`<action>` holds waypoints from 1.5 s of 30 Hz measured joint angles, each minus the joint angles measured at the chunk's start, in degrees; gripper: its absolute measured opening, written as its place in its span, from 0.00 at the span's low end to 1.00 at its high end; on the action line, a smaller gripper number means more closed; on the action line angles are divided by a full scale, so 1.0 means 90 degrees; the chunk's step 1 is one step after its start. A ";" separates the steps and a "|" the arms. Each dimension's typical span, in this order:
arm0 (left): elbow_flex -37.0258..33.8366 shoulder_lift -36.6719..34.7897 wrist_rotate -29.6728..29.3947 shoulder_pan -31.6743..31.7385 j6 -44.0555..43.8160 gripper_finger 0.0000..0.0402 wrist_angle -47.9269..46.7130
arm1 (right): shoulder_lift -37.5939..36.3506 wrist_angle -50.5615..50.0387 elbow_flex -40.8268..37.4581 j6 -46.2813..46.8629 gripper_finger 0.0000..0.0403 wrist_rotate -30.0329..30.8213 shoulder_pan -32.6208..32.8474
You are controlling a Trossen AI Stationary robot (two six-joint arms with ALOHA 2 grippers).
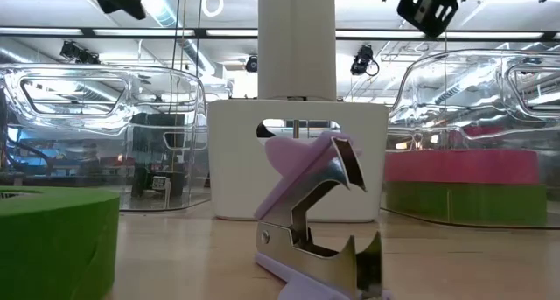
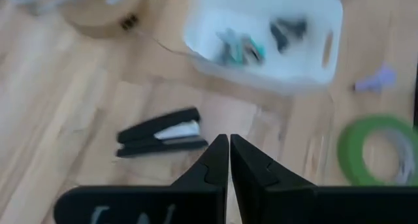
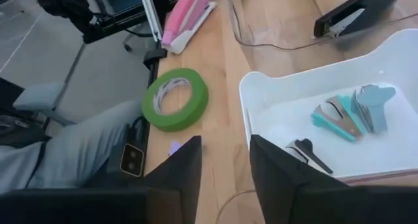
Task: Pick and place Stapler, Stapler remover, tape
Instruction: Put the pink stapler into the left transparent bin
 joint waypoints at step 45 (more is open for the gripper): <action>0.0000 0.2832 0.2145 -0.4101 -0.2005 0.29 0.0649 | -0.0001 -0.0056 0.0002 -0.0236 0.30 0.0289 0.0116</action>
